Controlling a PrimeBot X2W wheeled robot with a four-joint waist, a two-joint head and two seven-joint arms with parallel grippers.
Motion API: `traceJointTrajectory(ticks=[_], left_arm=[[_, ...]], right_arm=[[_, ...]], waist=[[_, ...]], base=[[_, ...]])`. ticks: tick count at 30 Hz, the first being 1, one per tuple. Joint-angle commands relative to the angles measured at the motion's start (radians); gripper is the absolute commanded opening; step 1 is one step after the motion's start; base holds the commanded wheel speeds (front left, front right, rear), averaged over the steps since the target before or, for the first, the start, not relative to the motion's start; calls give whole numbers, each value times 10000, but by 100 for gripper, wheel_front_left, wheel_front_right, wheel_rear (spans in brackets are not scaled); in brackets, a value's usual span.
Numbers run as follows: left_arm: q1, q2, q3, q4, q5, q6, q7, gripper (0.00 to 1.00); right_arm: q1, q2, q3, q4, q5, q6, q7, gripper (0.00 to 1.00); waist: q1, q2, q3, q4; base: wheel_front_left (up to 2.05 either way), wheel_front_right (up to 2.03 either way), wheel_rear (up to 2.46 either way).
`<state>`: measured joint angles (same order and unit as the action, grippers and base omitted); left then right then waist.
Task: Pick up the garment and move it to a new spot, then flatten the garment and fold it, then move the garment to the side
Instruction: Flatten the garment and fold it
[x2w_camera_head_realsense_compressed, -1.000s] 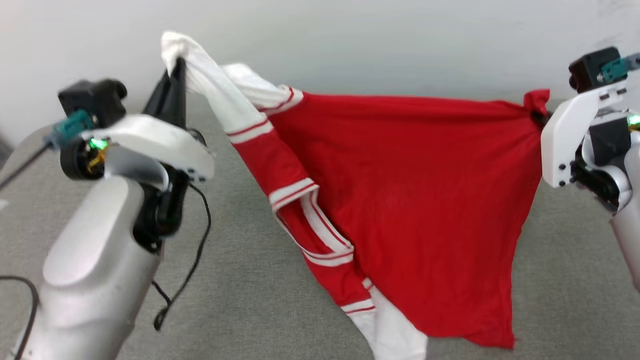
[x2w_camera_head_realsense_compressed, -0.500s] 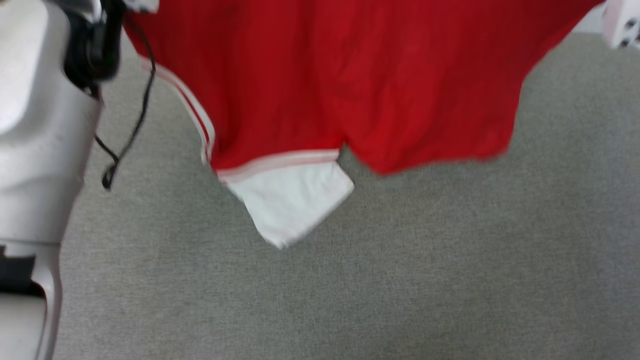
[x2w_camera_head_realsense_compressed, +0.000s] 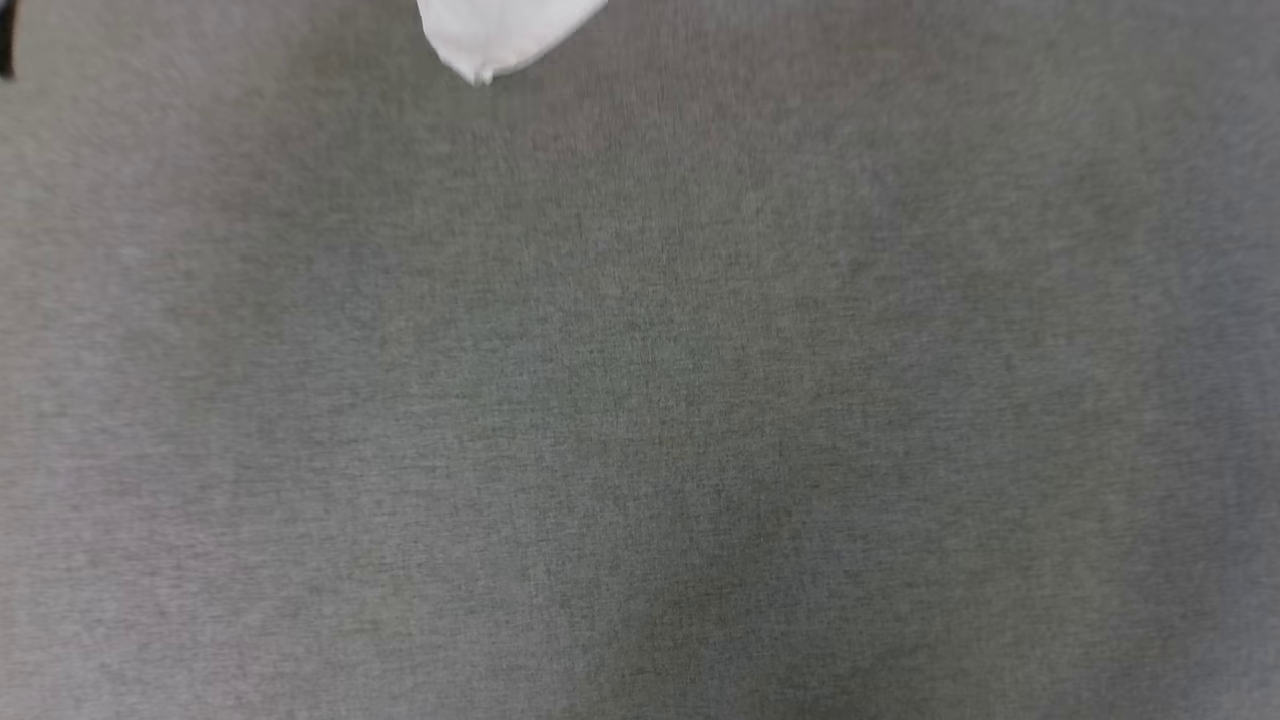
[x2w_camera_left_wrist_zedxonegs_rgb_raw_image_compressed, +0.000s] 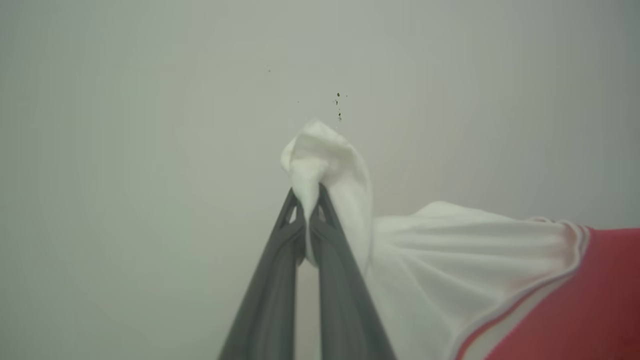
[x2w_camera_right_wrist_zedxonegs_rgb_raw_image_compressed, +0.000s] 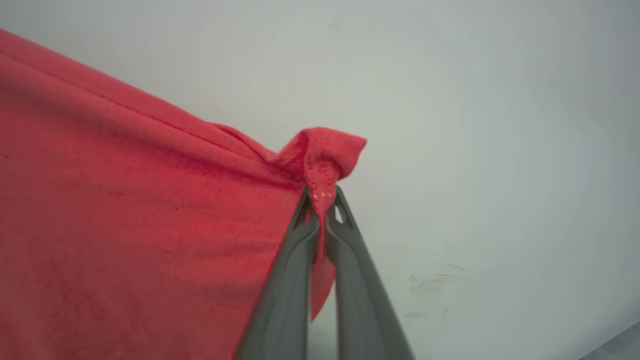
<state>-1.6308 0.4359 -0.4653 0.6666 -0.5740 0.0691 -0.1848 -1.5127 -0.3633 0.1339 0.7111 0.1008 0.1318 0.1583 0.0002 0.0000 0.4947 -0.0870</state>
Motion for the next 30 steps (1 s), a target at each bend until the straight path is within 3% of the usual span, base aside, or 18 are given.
traceJointTrajectory(ticks=[1, 9, 16, 23, 30], left_arm=[[-176, 126, 90, 43, 33, 1, -36, 0], [-1041, -38, 85, 620, -44, -111, -30, 0], [-568, -280, 69, 1603, -363, -403, -133, 0], [253, -534, 400, 2477, -1037, -841, -335, 0], [2231, -669, 742, 3041, -1843, -1479, -570, 0]], right_arm=[[-155, -67, -67, 74, -77, -22, -61, 0], [-1281, 215, 129, 758, -335, -22, -756, 0], [-1401, 730, 541, 1820, 22, -20, -1132, 0], [-779, 900, 1069, 2704, 604, -20, -1432, 0], [778, 833, 2051, 2938, 1698, -20, -1905, 0]], waist=[[-2, 0, 462, -19], [-2, 0, 1636, 100], [-2, 0, 2081, 150], [-2, 0, 1935, 217], [-2, 0, 1102, 357]], base=[[0, 0, 0], [0, 0, 0], [0, 0, 0], [0, 0, 0], [0, 0, 0]])
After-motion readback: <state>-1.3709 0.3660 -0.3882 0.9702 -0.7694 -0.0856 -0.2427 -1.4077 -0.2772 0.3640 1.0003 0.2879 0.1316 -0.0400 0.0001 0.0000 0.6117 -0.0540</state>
